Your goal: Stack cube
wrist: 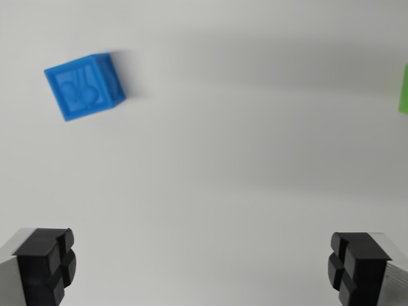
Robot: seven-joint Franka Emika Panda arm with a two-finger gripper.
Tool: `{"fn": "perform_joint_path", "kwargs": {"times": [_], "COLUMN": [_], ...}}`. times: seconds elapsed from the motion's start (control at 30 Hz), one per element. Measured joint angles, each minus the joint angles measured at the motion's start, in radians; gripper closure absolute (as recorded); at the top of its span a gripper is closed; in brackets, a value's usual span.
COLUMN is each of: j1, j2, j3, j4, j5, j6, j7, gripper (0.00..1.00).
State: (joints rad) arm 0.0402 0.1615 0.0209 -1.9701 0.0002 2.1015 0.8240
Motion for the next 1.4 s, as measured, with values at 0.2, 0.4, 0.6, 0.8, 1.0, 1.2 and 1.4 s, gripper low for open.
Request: {"fn": "perform_joint_path", "kwargs": {"times": [0.2,0.4,0.6,0.8,1.0,1.2,1.4], "j1": [0.011,0.022,0.035,0.051,0.068,0.084,0.102], "j2": [0.018,0.041,0.069,0.101,0.140,0.178,0.223], "j3": [0.008,0.017,0.026,0.035,0.044,0.054,0.062], "j4": [-0.010,-0.018,-0.022,-0.024,-0.024,-0.021,-0.011], "j5": [-0.002,-0.005,-0.008,-0.013,-0.020,-0.030,-0.039], "j6": [0.031,0.063,0.098,0.134,0.176,0.214,0.250], "j7": [-0.011,-0.023,-0.036,-0.050,-0.065,-0.079,-0.093], "gripper": [0.00,0.00,0.00,0.00,0.00,0.00,0.00]}}
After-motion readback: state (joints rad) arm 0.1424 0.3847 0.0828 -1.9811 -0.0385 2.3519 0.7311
